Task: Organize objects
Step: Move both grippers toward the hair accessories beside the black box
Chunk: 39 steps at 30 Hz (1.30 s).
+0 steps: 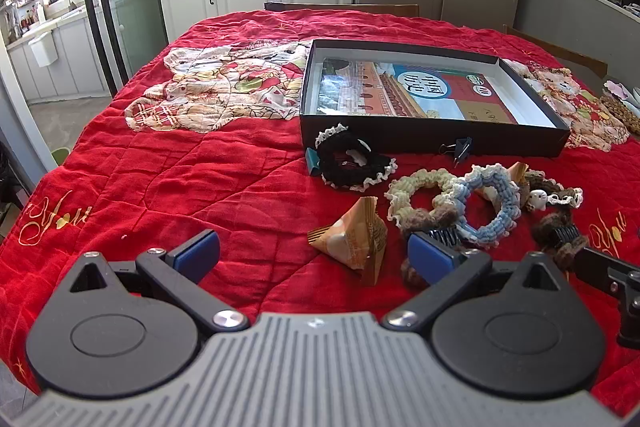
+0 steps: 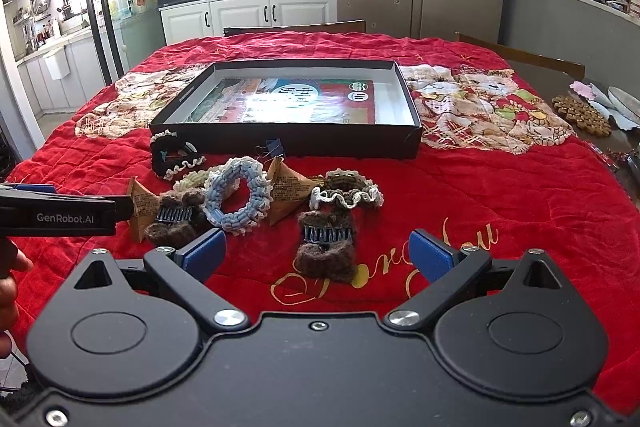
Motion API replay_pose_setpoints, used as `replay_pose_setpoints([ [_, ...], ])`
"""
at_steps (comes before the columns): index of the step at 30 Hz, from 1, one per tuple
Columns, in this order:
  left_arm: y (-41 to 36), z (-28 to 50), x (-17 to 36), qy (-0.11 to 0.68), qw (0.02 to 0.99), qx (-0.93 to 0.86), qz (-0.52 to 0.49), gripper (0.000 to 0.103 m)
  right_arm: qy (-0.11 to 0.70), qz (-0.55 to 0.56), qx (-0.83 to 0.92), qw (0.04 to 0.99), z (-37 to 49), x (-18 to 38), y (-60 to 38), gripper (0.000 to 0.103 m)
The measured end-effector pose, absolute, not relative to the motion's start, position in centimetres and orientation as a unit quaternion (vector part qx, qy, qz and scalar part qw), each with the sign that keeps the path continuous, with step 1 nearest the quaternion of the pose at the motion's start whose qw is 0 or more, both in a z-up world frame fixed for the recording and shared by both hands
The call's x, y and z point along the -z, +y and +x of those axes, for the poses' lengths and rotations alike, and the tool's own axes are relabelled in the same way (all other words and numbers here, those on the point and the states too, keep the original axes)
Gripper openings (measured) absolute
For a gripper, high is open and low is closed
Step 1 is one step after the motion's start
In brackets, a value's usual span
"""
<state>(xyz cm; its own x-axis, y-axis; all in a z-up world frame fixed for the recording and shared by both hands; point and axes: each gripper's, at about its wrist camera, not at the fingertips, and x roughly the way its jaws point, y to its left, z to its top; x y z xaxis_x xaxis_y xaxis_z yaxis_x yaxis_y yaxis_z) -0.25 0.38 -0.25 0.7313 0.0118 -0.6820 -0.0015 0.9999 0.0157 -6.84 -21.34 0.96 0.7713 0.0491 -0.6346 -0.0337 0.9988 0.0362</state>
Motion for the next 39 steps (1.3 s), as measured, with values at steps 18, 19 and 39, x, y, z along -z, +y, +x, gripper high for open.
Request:
replay_pose_setpoints([
  [18,0.5,0.3,1.0,0.378,0.926,-0.002,0.014,0.103,0.345,0.013,-0.02,0.938,-6.5,-0.3,-21.5,0.098],
  [19,0.6,0.3,1.1,0.378,0.926,0.0,0.018,0.103,0.346,0.013,-0.02,0.938,-6.4,-0.3,-21.5,0.098],
  [39,1.1,2.6,3.8,0.379,0.922,0.068,0.038,0.099,0.357,-0.001,-0.046,0.933,-3.9,2.8,-22.0,0.073],
])
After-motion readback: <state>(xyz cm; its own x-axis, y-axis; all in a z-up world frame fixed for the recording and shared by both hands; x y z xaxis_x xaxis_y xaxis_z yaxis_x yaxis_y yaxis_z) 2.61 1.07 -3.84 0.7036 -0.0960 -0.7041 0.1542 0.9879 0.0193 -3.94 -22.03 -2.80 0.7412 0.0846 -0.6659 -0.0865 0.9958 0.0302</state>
